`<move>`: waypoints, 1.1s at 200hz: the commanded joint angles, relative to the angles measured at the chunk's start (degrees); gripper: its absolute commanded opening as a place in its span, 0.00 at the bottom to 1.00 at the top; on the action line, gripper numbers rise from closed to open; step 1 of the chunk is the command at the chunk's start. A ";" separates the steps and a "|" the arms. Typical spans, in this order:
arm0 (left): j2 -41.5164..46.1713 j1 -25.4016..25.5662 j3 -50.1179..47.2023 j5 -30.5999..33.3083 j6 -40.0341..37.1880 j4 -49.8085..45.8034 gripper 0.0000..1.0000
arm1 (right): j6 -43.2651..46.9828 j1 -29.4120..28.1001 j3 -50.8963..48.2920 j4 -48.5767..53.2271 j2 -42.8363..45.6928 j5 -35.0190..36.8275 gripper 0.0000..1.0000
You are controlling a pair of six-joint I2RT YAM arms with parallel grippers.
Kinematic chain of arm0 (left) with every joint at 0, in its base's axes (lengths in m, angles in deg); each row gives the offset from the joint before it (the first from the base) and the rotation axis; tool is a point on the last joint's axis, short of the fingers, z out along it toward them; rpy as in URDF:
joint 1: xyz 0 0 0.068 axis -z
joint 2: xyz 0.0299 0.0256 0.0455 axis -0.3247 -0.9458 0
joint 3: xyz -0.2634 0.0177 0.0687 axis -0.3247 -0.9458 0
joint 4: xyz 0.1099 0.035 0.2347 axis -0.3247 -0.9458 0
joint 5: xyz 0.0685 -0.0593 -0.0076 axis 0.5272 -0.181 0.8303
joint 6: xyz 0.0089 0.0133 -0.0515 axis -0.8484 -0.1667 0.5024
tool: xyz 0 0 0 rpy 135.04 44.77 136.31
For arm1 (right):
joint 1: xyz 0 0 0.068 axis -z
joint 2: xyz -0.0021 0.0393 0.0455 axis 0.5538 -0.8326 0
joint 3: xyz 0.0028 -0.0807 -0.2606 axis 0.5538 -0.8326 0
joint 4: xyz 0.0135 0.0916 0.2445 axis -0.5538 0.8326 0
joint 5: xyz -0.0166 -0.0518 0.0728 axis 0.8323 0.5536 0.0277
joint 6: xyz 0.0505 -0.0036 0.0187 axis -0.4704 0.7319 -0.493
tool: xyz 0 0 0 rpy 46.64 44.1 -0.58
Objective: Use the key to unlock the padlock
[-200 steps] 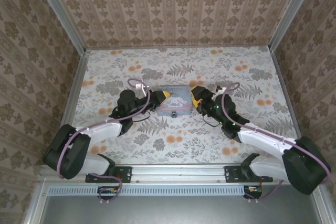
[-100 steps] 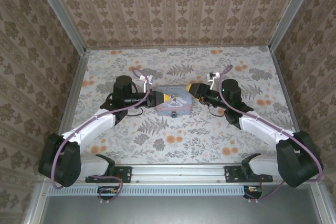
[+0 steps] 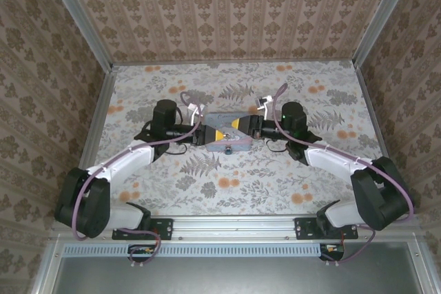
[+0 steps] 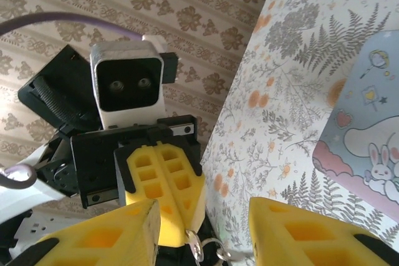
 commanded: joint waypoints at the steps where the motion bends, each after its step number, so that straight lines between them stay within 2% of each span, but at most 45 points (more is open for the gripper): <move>1: -0.93 -0.21 2.67 -2.58 -1.16 1.59 0.00 | 0.52 -1.03 0.44 -4.55 -2.39 -2.39 0.43; 43: -2.25 -0.21 3.45 -3.46 -1.65 1.43 0.00 | 0.15 -1.93 -0.80 -7.34 -4.15 -3.97 0.41; 124: -3.72 -0.42 4.42 -3.84 -2.80 0.40 0.00 | -0.08 -1.93 -2.72 -9.16 -3.68 -5.46 0.26; 220: -4.87 -0.38 4.56 -3.66 -3.32 0.08 0.00 | -1.57 -1.93 -3.87 -11.27 -3.77 -5.87 0.15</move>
